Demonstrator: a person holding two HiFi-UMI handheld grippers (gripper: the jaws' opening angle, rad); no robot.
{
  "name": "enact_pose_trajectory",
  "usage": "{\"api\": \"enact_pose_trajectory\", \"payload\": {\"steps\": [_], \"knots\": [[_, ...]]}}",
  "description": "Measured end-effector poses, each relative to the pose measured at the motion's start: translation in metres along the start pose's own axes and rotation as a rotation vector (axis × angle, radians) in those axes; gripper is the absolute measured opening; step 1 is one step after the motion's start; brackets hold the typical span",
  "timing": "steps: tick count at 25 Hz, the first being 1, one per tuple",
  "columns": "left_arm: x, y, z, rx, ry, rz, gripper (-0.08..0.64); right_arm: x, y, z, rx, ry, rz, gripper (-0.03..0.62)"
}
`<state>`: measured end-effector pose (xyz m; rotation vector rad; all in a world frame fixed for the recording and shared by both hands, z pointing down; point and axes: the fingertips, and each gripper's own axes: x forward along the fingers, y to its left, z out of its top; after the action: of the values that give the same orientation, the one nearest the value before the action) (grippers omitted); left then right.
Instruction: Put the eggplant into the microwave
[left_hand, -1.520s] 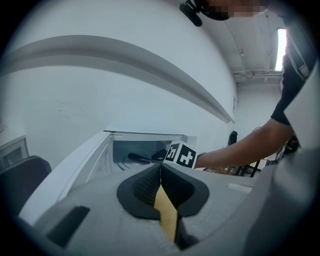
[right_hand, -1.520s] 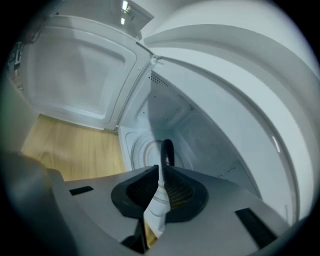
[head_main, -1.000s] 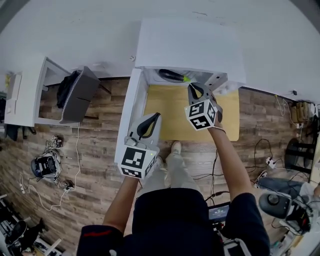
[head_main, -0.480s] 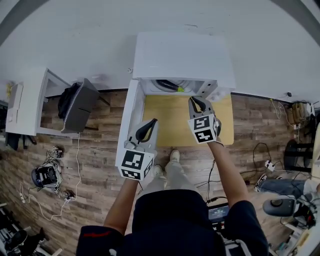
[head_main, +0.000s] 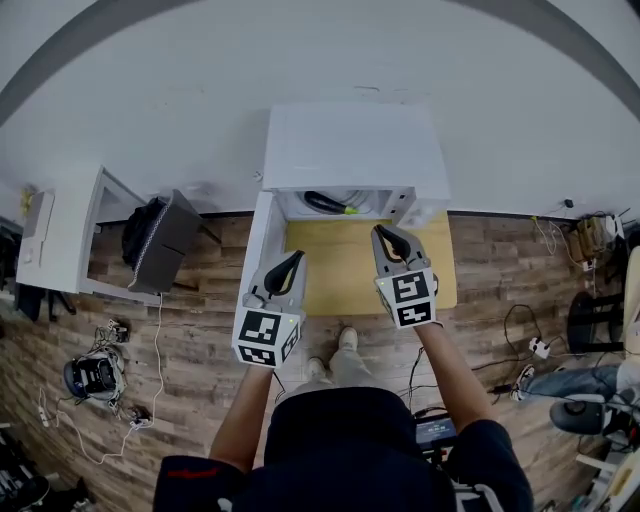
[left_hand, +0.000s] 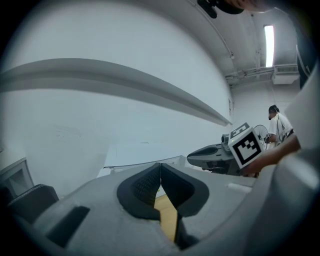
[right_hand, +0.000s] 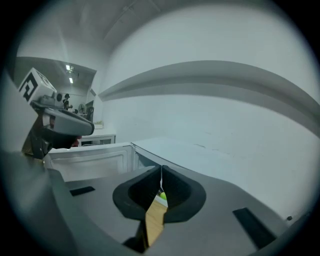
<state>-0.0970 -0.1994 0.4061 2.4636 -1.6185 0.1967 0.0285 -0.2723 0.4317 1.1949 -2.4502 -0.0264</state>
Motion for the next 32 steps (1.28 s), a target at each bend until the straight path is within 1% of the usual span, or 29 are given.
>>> {"api": "enact_pose_trajectory", "payload": {"steps": [7, 10, 13, 18, 21, 25, 32], "knots": [[0.001, -0.008, 0.026, 0.036, -0.035, -0.006, 0.017, -0.044, -0.007, 0.036, 0.025, -0.108, -0.023, 0.018], [-0.001, -0.011, 0.037, 0.055, -0.051, -0.009, 0.017, -0.062, -0.006, 0.056, -0.006, -0.162, -0.036, 0.018], [-0.001, -0.013, 0.05, 0.059, -0.068, -0.019, 0.017, -0.077, -0.005, 0.078, -0.036, -0.214, -0.047, 0.018], [-0.004, -0.022, 0.071, 0.067, -0.099, -0.03, 0.017, -0.099, -0.011, 0.102, -0.017, -0.291, -0.054, 0.018], [-0.011, -0.031, 0.082, 0.063, -0.122, -0.036, 0.017, -0.112, -0.013, 0.103, -0.005, -0.315, -0.061, 0.018], [-0.018, -0.039, 0.091, 0.099, -0.142, -0.032, 0.017, -0.119, -0.015, 0.096, 0.012, -0.317, -0.065, 0.018], [-0.024, -0.039, 0.094, 0.095, -0.157, -0.019, 0.017, -0.126, -0.015, 0.102, 0.003, -0.341, -0.065, 0.017]]}}
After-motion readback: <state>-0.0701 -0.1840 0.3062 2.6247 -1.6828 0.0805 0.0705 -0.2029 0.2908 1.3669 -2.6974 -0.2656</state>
